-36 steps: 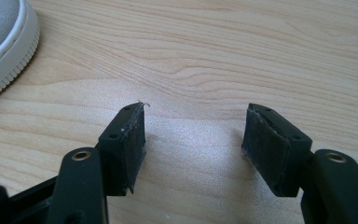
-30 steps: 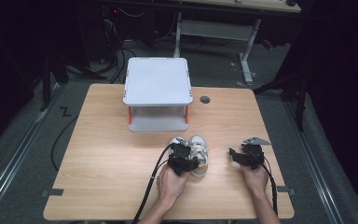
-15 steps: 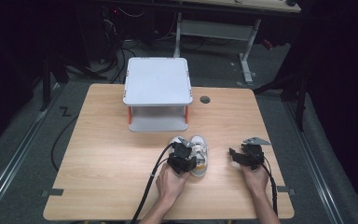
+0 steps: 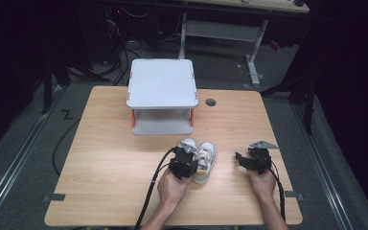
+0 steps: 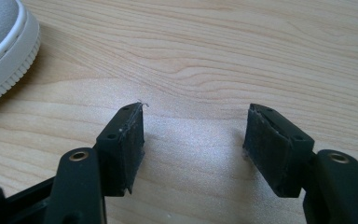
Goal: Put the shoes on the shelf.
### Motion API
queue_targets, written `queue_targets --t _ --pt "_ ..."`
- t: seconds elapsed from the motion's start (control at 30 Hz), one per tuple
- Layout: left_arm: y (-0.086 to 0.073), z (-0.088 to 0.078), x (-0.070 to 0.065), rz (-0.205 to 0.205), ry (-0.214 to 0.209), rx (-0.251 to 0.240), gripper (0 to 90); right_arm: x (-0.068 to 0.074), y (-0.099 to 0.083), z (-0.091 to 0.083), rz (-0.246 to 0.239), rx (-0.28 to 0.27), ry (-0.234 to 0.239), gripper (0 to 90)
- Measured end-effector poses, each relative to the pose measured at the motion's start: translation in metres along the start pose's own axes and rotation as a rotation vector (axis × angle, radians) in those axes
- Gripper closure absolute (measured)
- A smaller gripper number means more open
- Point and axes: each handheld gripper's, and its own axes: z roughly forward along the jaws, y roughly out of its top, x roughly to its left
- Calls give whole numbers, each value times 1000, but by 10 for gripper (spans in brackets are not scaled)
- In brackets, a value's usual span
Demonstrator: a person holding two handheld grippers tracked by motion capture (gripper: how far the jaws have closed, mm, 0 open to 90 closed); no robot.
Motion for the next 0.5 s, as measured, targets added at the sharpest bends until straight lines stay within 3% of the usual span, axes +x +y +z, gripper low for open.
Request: queue_targets --t 0.5 --pt "-2 -9 9 35 -36 -25 810 0 0 0 0 1 2 372"
